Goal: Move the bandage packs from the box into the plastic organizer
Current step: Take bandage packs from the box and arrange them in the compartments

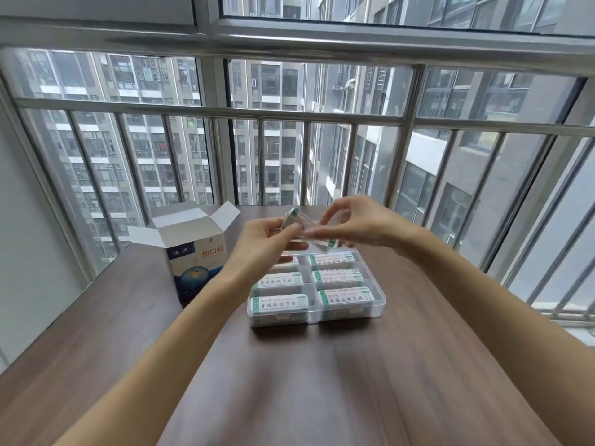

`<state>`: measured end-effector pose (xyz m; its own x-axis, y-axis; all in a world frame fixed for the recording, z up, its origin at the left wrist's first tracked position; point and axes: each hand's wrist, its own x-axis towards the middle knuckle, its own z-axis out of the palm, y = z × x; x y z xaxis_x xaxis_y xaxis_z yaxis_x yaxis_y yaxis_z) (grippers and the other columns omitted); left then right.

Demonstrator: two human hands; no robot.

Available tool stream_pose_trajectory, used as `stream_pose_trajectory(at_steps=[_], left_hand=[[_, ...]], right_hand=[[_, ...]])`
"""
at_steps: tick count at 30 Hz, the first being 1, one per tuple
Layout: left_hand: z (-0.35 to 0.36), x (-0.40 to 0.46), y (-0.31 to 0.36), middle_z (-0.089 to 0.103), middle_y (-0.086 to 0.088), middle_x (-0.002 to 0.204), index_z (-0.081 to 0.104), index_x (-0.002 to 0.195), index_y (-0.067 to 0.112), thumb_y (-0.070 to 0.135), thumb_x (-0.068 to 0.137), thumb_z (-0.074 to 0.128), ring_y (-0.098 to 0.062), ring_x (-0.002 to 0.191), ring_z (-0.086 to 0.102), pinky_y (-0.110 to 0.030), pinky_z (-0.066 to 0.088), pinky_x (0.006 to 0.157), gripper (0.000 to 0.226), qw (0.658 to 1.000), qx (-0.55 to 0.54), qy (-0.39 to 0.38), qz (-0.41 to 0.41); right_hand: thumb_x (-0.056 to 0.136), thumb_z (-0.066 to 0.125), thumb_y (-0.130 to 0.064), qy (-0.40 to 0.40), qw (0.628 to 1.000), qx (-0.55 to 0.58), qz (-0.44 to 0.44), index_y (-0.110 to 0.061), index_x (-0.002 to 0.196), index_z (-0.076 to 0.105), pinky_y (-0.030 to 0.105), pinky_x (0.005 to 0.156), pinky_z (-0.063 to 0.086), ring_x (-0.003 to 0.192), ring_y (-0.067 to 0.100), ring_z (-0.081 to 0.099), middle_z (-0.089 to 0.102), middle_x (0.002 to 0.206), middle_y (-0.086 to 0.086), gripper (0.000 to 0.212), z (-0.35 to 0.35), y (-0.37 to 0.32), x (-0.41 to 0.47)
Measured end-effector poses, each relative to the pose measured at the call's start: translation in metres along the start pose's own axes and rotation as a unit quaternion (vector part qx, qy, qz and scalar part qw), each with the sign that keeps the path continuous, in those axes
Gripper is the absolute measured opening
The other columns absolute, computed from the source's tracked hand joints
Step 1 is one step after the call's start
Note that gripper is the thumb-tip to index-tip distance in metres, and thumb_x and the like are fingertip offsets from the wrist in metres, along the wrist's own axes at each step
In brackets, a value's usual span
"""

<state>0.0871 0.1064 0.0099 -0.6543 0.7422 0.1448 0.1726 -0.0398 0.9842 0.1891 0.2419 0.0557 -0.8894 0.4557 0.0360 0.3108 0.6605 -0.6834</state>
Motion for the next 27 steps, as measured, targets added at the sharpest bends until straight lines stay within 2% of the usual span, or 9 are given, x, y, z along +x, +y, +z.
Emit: stream_pose_trajectory(at_steps=[2, 4, 6, 8, 13, 19, 21, 24, 27], left_hand=[[-0.005, 0.004, 0.001, 0.075, 0.002, 0.089, 0.07, 0.101, 0.017, 0.022, 0.093, 0.059, -0.007, 0.084, 0.071, -0.023, 0.057, 0.077, 0.015, 1.0, -0.012, 0.012, -0.004], [-0.009, 0.006, 0.0, 0.075, 0.006, 0.087, 0.071, 0.096, 0.022, 0.026, 0.091, 0.061, -0.003, 0.083, 0.07, -0.021, 0.056, 0.075, 0.012, 0.999, -0.025, 0.028, -0.009], [-0.01, 0.008, -0.003, 0.074, 0.009, 0.084, 0.071, 0.091, 0.026, 0.03, 0.09, 0.063, 0.002, 0.079, 0.068, -0.018, 0.055, 0.072, 0.01, 0.999, -0.028, 0.045, -0.009], [-0.012, 0.007, -0.008, 0.074, 0.011, 0.081, 0.071, 0.087, 0.027, 0.034, 0.088, 0.064, 0.006, 0.072, 0.066, -0.014, 0.053, 0.066, 0.011, 0.998, -0.021, 0.065, -0.004], [-0.034, 0.008, -0.018, 0.072, 0.009, 0.09, 0.064, 0.109, 0.029, 0.031, 0.087, 0.066, 0.009, 0.07, 0.064, -0.009, 0.049, 0.057, 0.022, 0.996, 0.04, 0.067, 0.035], [-0.047, 0.021, -0.025, 0.073, 0.006, 0.086, 0.07, 0.101, 0.021, 0.025, 0.086, 0.068, 0.006, 0.067, 0.064, -0.011, 0.049, 0.055, 0.015, 0.985, 0.115, 0.093, 0.085], [-0.05, 0.026, -0.033, 0.073, 0.006, 0.087, 0.07, 0.097, 0.024, 0.026, 0.085, 0.069, 0.003, 0.072, 0.067, -0.017, 0.053, 0.062, 0.012, 0.979, 0.17, 0.077, 0.08], [-0.053, 0.028, -0.039, 0.072, 0.014, 0.085, 0.072, 0.093, 0.032, 0.034, 0.084, 0.07, 0.002, 0.079, 0.066, -0.027, 0.055, 0.075, 0.009, 0.952, 0.289, 0.063, 0.076], [-0.056, 0.022, -0.038, 0.067, 0.023, 0.079, 0.071, 0.088, 0.039, 0.042, 0.083, 0.069, 0.008, 0.073, 0.059, -0.026, 0.051, 0.071, 0.007, 0.927, 0.364, 0.053, 0.076]], right_hand=[[0.084, 0.058, -0.047, 0.004, 1.0, 0.011, 0.005, -0.018, 0.121, 0.053, 0.016, 0.063, 0.045, 0.084, 0.004, 0.058, 0.061, 0.103, -0.001, 0.047, 0.003, 0.003, 0.0], [0.092, 0.052, -0.038, -0.005, 0.996, 0.087, -0.013, -0.021, 0.13, 0.047, 0.016, 0.067, 0.047, 0.088, 0.004, 0.058, 0.06, 0.111, -0.001, 0.042, 0.014, 0.005, -0.001], [0.094, 0.054, -0.022, 0.024, 0.983, 0.175, -0.039, -0.018, 0.128, 0.052, 0.017, 0.069, 0.052, 0.082, 0.006, 0.064, 0.065, 0.108, 0.002, 0.034, 0.027, 0.007, -0.001], [0.093, 0.057, -0.013, 0.058, 0.973, 0.215, -0.057, -0.013, 0.119, 0.059, 0.016, 0.068, 0.052, 0.075, 0.006, 0.066, 0.068, 0.102, 0.006, 0.026, 0.035, 0.008, 0.001], [0.088, 0.062, -0.008, 0.03, 0.98, 0.183, -0.078, -0.01, 0.111, 0.066, 0.013, 0.061, 0.049, 0.068, 0.003, 0.066, 0.071, 0.089, 0.004, 0.023, 0.039, 0.006, 0.006], [0.089, 0.061, -0.005, 0.05, 0.967, 0.243, -0.049, -0.007, 0.113, 0.064, 0.017, 0.071, 0.056, 0.074, 0.012, 0.07, 0.07, 0.097, 0.011, 0.025, 0.041, 0.009, 0.017], [0.088, 0.062, -0.004, 0.072, 0.973, 0.216, -0.038, -0.005, 0.11, 0.066, 0.017, 0.071, 0.056, 0.071, 0.011, 0.069, 0.071, 0.095, 0.012, 0.023, 0.045, 0.014, 0.021], [0.086, 0.066, -0.008, 0.079, 0.986, 0.142, -0.038, -0.008, 0.108, 0.069, 0.018, 0.071, 0.055, 0.073, 0.008, 0.066, 0.073, 0.091, 0.008, 0.022, 0.047, 0.023, 0.025], [0.083, 0.069, -0.007, 0.031, 0.992, 0.119, -0.031, -0.009, 0.103, 0.071, 0.018, 0.069, 0.055, 0.069, 0.006, 0.066, 0.074, 0.084, 0.006, 0.021, 0.047, 0.03, 0.023]])
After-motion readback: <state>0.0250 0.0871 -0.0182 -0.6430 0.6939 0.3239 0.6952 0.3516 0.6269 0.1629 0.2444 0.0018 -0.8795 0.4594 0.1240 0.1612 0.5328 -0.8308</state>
